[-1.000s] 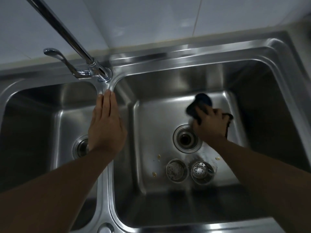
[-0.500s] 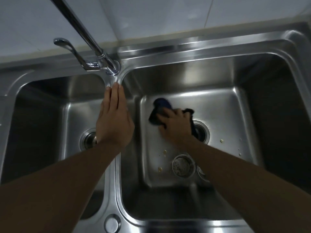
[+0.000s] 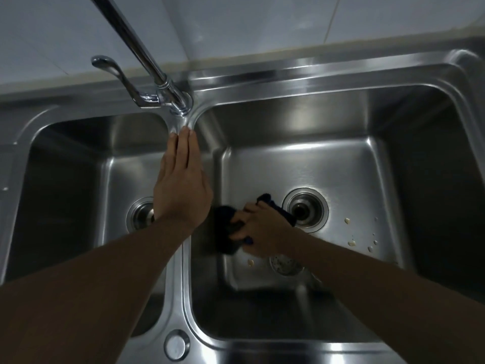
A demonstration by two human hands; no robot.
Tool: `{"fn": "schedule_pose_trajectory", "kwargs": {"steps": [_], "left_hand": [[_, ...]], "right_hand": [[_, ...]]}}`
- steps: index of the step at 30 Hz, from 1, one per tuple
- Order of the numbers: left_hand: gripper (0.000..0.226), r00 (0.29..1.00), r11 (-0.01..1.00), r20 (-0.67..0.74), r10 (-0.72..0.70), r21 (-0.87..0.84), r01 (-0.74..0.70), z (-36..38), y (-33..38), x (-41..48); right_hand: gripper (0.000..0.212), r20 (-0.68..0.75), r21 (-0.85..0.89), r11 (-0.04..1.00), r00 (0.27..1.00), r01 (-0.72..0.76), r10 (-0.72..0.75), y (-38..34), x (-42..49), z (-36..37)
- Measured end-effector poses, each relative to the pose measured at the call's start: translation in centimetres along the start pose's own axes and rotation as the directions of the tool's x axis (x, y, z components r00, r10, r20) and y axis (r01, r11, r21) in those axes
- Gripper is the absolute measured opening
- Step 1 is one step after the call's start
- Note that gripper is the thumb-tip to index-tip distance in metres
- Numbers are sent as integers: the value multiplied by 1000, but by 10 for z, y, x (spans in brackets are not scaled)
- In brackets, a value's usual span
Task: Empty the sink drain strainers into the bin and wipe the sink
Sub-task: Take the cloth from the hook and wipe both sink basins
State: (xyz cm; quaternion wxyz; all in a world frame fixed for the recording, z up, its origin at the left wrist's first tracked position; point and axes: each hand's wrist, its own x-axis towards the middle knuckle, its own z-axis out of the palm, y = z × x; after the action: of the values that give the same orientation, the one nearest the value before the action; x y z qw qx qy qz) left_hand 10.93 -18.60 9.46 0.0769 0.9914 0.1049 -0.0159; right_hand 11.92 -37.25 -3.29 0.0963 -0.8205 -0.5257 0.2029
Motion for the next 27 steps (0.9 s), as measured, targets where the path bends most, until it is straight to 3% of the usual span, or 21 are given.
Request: {"fn": "schedule_pose_trajectory", "kwargs": {"steps": [3, 5, 7, 9, 12, 16, 20, 22, 24, 27], "left_hand": [[66, 1000, 1000, 0, -3, 2, 3, 0, 0, 0], [66, 1000, 1000, -6, -3, 11, 3, 0, 0, 0], [67, 1000, 1000, -3, -3, 25, 3, 1, 0, 1], [67, 1000, 1000, -7, -1, 27, 1, 2, 0, 1], [64, 1000, 1000, -26, 3, 18, -3, 2, 0, 1], [66, 1000, 999, -31, 2, 32, -1, 4, -1, 2], [71, 1000, 998, -25, 12, 55, -10, 6, -3, 2], [71, 999, 999, -33, 13, 51, -11, 7, -4, 2], [71, 999, 999, -40, 20, 51, -18, 8, -5, 2], [72, 999, 998, -46, 28, 61, -25, 11, -7, 3]], "right_hand": [[34, 78, 49, 988, 986, 145, -148, 7, -6, -2], [36, 69, -9, 991, 988, 136, -135, 20, 0, -7], [41, -30, -93, 996, 1000, 4, -7, 37, 12, -14], [45, -148, -77, 964, 959, -253, 240, 50, 24, -22], [47, -231, 23, 818, 793, -574, 563, 69, 32, -31], [45, -276, 18, 707, 676, -707, 683, 101, -1, -32], [45, -294, 135, 443, 391, -886, 872, 132, -64, -26], [49, -285, 191, 368, 308, -910, 908, 135, -99, -21], [52, -273, 185, 381, 325, -906, 905, 128, -130, -12], [53, -286, 30, 565, 534, -825, 795, 103, -165, 7]]}}
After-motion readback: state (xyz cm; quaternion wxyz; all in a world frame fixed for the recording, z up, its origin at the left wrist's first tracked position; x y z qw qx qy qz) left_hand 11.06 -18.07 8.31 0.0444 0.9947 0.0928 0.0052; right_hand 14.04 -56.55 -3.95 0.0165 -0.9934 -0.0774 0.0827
